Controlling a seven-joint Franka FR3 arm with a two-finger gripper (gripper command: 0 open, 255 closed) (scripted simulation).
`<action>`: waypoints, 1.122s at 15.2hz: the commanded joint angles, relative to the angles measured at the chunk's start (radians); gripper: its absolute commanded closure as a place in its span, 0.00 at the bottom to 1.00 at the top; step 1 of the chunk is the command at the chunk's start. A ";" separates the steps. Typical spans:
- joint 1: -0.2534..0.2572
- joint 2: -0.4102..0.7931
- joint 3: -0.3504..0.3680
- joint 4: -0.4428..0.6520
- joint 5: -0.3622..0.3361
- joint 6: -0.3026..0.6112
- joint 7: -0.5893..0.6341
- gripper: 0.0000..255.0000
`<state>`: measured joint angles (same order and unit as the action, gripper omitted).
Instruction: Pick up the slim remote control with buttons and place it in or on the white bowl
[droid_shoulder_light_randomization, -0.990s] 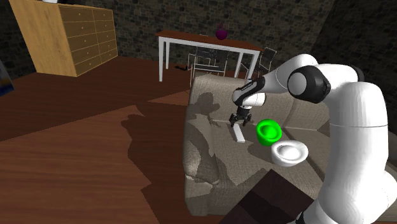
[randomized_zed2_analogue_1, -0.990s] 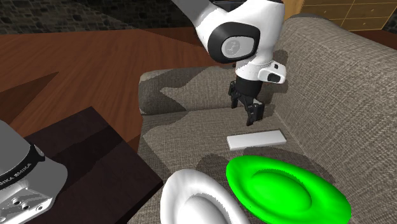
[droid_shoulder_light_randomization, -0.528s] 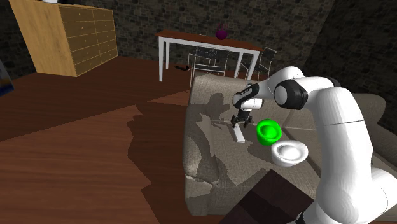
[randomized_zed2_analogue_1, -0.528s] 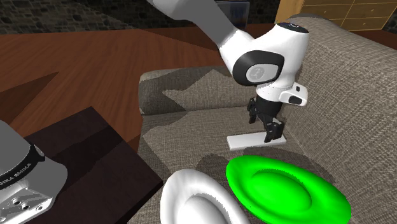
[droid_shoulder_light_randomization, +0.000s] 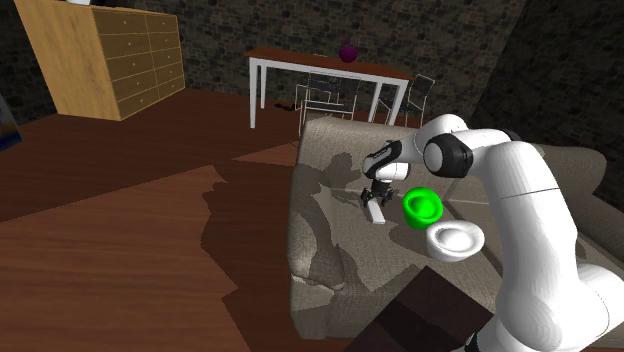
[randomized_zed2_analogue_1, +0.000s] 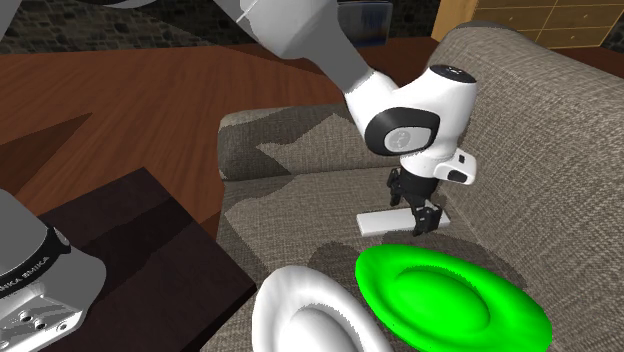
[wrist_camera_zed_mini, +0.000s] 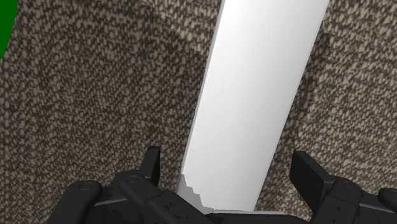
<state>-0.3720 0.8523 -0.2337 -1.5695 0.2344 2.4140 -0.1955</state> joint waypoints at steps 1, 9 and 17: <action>0.000 0.004 0.001 0.002 0.001 0.002 0.000 0.00; 0.000 0.003 0.001 0.002 0.001 0.002 0.000 1.00; 0.000 0.004 0.001 0.002 0.001 0.002 0.000 1.00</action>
<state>-0.3725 0.8552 -0.2333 -1.5679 0.2352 2.4163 -0.1954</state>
